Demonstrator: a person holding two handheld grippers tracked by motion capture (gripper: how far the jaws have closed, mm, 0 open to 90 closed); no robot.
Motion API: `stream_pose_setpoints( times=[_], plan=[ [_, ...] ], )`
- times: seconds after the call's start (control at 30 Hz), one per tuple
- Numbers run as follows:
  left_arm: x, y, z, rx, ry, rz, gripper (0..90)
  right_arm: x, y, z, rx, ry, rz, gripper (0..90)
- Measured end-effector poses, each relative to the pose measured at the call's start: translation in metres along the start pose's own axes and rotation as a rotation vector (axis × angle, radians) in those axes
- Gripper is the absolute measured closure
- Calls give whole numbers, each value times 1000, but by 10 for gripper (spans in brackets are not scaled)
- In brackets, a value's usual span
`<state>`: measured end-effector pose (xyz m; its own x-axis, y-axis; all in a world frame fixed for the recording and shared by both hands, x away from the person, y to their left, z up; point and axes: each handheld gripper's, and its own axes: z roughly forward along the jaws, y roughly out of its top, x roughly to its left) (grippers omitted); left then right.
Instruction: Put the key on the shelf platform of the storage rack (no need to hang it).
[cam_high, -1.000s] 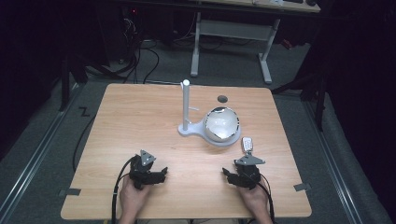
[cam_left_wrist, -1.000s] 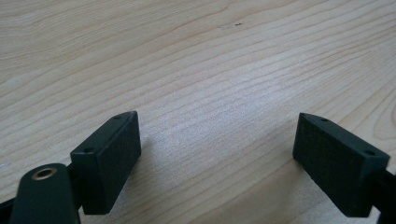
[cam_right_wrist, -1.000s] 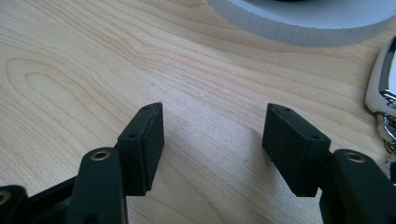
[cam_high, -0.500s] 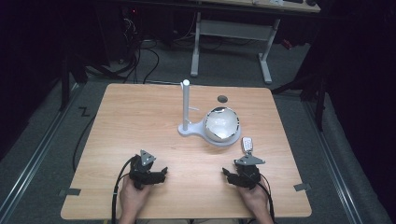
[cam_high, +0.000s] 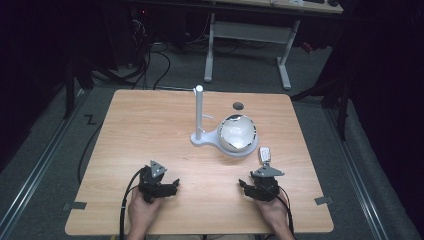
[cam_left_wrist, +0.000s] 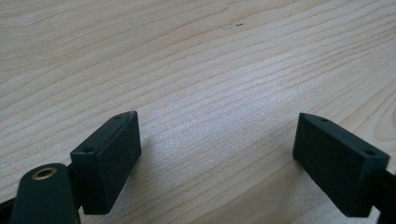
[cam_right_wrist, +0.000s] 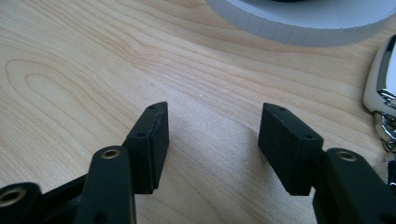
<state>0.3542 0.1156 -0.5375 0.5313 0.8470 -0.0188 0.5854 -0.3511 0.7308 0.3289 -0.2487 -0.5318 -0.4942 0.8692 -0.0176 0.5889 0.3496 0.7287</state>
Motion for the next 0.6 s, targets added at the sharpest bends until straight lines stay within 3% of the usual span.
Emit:
stream_pose_setpoints(
  times=[0.17, 0.6],
  plan=[
    [0, 0, 0, 1, 0, 0, 156, -1, 4, 0, 18, -17, 10, 465],
    [0, 0, 0, 0, 0, -1, 156, -2, 5, -14, -34, 15, 41, 482]
  ],
)
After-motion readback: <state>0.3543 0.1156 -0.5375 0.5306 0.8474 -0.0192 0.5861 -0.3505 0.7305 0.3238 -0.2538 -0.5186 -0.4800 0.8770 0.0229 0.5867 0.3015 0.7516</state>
